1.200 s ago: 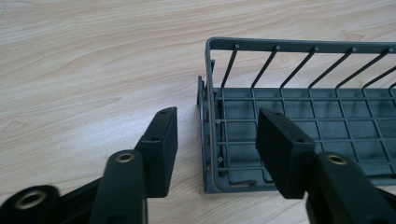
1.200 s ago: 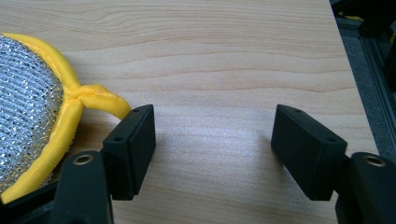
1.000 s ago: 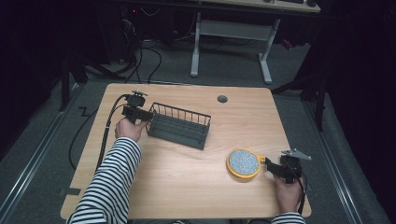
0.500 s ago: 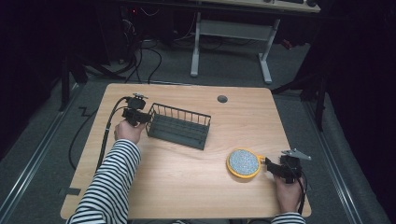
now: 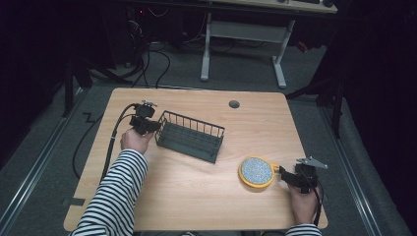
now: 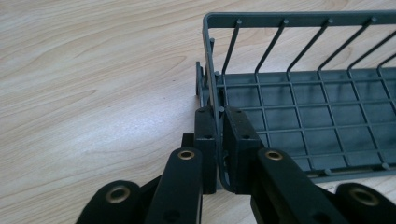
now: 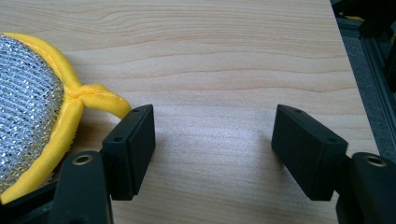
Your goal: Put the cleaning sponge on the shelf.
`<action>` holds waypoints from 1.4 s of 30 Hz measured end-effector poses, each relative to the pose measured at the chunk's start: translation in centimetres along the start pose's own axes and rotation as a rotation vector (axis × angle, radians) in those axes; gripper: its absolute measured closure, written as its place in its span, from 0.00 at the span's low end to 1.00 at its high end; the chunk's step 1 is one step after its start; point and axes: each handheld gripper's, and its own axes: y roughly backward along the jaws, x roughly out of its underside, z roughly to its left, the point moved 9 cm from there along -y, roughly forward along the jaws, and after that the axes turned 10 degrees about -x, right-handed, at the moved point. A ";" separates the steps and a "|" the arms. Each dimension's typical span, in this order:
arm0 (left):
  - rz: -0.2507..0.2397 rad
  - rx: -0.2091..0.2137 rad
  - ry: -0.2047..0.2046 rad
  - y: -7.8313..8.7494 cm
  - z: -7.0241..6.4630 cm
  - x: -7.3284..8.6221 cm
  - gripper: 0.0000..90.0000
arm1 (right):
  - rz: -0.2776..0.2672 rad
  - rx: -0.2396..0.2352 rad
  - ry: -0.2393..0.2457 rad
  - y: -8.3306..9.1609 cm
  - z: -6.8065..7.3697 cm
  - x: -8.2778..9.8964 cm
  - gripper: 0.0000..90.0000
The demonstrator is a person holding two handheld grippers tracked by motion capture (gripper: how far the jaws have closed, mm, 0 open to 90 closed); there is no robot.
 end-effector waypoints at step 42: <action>-0.070 0.104 -0.061 2.3 -4.5 2.6 0.95 | 0.003 -0.003 0.001 0.0 0.1 0.0 0.34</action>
